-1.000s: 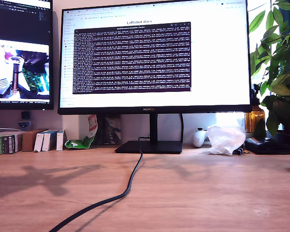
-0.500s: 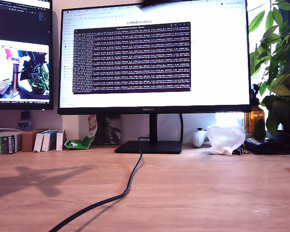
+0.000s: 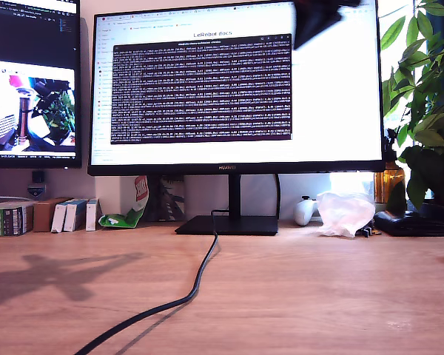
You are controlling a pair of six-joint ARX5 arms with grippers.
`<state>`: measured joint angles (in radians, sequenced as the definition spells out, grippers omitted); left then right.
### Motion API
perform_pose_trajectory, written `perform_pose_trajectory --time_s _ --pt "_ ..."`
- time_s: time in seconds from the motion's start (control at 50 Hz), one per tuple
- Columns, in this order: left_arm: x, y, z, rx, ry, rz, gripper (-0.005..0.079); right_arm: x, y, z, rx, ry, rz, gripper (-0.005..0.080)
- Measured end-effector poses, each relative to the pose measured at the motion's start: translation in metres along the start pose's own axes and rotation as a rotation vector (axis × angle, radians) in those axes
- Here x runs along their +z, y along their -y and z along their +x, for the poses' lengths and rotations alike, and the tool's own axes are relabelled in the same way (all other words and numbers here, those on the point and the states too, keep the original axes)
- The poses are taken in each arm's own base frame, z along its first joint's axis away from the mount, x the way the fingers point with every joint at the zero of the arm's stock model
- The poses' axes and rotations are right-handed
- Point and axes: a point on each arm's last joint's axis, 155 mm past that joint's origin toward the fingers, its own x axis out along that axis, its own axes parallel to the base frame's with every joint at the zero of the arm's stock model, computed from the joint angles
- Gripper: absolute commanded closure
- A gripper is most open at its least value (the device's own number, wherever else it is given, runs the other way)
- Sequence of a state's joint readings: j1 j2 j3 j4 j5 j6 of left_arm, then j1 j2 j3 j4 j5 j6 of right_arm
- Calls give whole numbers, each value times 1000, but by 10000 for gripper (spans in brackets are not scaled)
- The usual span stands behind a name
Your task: Pick the metallic laser pointer with your right arm, pass it to your left arm, then place it down to the left side of the table
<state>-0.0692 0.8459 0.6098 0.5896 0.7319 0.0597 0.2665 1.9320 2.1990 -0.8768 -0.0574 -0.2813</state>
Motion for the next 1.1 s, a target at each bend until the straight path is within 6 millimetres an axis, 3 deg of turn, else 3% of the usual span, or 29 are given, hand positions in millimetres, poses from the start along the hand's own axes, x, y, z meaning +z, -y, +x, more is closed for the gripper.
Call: perform_pose_trajectory --time_s 0.26,0.72,0.86,1.1 --pt "-11 0 0 2 -40 7 766 -23 44 -4 -107 -63 92 763" --pt "-12 -3 0 16 -45 19 766 -45 74 -14 -182 -126 177 763" --pt "-12 -4 0 23 -46 35 766 -36 82 -37 -213 -92 187 763" --pt "-12 -5 0 26 -47 37 766 -13 85 -101 -265 -4 185 763"
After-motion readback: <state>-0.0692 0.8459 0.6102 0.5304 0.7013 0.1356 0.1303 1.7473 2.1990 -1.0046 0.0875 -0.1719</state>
